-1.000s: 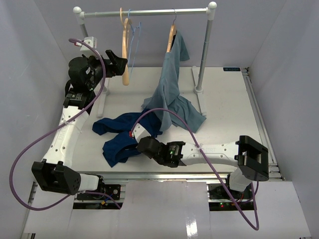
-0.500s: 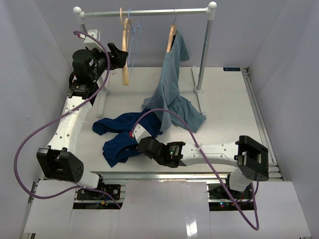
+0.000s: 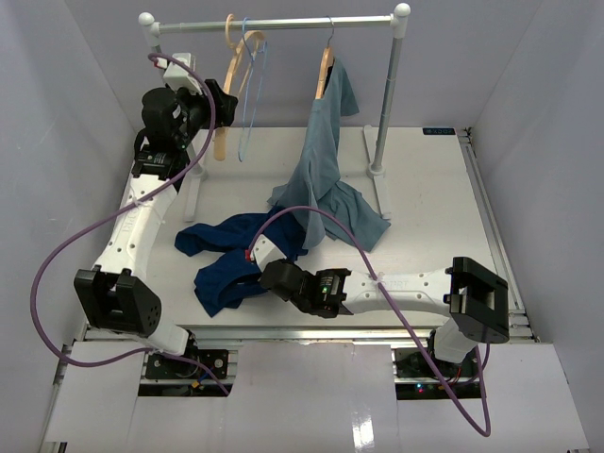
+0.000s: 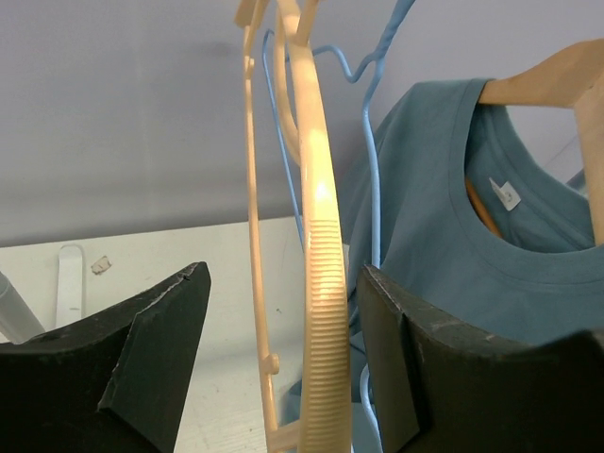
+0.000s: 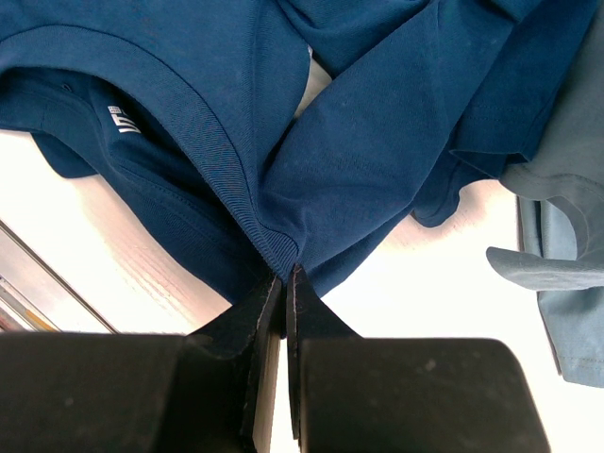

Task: Place the t-shirt on the hanger
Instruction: Pick up the hanger from the clothesline.

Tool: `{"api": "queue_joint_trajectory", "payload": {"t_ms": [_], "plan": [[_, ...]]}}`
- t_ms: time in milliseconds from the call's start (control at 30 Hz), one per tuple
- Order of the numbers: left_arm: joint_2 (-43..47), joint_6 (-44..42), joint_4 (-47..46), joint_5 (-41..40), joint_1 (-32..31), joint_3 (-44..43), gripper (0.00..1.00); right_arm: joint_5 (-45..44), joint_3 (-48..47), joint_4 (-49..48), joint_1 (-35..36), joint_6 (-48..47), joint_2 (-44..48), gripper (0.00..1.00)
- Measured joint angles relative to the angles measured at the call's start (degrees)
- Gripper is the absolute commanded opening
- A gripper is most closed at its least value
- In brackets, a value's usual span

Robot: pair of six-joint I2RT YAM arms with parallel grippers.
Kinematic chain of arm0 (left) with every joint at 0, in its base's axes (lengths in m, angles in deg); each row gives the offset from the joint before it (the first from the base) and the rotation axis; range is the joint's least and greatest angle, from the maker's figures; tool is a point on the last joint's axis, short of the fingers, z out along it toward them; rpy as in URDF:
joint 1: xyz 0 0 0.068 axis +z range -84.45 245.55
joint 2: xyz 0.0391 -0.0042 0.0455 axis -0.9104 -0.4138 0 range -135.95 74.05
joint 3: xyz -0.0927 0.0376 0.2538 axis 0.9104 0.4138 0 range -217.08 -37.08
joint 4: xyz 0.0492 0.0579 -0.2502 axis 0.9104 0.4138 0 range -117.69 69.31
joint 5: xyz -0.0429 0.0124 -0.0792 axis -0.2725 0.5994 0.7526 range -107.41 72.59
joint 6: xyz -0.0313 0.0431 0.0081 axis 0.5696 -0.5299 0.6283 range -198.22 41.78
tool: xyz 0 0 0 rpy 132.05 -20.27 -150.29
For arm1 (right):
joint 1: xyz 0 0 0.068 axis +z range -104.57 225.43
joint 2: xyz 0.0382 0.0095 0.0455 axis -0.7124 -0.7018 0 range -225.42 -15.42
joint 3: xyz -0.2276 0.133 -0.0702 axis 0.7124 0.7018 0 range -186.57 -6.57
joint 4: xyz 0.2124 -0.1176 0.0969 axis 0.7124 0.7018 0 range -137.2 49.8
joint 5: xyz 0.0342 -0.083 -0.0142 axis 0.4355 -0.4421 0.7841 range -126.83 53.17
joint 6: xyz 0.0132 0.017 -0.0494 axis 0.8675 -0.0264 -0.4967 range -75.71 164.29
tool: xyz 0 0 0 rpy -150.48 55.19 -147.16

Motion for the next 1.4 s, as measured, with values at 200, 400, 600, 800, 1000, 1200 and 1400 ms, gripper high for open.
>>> {"api": "queue_joint_trajectory", "payload": {"t_ms": [200, 400, 600, 800, 1000, 1200, 1400], "plan": [[-2.99, -0.94, 1.64, 0.44, -0.13, -3.19, 0.68, 0.00, 0.00, 0.00, 0.00, -0.08, 0.00, 0.08], [-4.87, -2.13, 2.20, -0.34, -0.67, -5.53, 0.59, -0.01, 0.00, 0.00, 0.00, -0.13, 0.00, 0.08], [-5.79, -3.12, 2.28, -0.90, -1.40, -6.34, 0.41, -0.02, 0.00, 0.00, 0.00, -0.15, 0.00, 0.08], [-6.98, -3.72, 2.38, -1.78, -1.94, -6.73, 0.14, -0.02, 0.04, 0.00, 0.00, -0.17, 0.00, 0.08], [-7.92, -3.59, 2.44, -4.09, -2.46, -7.81, 0.03, 0.00, 0.09, 0.00, 0.00, -0.17, 0.23, 0.08], [-7.85, -2.49, 2.93, -6.80, -2.73, -8.33, 0.00, 0.00, 0.10, 0.01, 0.00, -0.17, 0.46, 0.08], [-7.33, -0.68, 4.98, -10.14, -2.73, -10.05, 0.00, -0.02, 0.22, 0.00, 0.00, -0.15, 1.32, 0.08]]}}
